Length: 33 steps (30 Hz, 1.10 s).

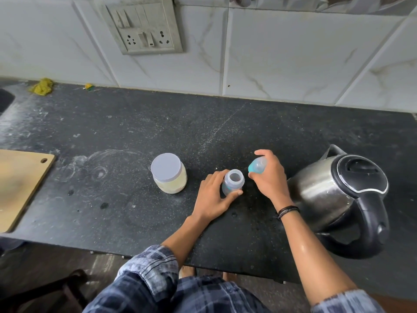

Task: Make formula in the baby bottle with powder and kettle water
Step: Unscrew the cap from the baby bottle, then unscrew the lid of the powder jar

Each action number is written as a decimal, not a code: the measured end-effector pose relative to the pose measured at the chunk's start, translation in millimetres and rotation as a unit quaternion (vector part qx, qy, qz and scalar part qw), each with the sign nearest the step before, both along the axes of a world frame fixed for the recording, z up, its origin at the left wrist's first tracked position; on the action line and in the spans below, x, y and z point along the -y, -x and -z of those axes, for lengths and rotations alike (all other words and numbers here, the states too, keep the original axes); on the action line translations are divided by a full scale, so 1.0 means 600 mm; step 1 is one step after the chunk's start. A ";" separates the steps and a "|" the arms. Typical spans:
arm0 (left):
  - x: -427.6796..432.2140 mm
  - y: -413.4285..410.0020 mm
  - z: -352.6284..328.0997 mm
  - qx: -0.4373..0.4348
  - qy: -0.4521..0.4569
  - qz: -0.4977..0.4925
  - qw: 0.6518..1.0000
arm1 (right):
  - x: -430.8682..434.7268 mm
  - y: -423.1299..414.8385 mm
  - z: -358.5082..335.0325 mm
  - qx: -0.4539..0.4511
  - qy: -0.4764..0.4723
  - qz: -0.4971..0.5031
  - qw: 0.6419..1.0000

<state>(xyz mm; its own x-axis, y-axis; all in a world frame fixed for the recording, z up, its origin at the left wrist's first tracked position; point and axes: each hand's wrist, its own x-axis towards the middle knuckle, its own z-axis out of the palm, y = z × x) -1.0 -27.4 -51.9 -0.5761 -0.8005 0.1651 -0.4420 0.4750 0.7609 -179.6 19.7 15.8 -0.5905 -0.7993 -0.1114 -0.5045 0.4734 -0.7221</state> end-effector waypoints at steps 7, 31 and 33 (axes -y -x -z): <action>0.001 -0.001 0.001 -0.008 -0.008 -0.004 1.000 | 0.003 -0.002 0.042 -0.014 -0.044 -0.041 0.998; -0.093 -0.089 -0.032 -0.129 0.024 -0.264 0.956 | -0.025 -0.039 -0.088 -0.064 0.168 -0.153 0.972; -0.092 -0.100 -0.038 -0.165 0.026 -0.334 0.928 | -0.007 -0.068 -0.099 -0.070 0.184 -0.179 0.964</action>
<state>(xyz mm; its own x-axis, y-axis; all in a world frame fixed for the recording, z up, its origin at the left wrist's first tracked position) 59.3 28.0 -28.9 0.1352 -0.9465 0.2931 -0.3986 0.2189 0.8906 -138.6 23.9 75.3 -0.2578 -0.9248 0.2797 -0.6931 -0.0247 -0.7204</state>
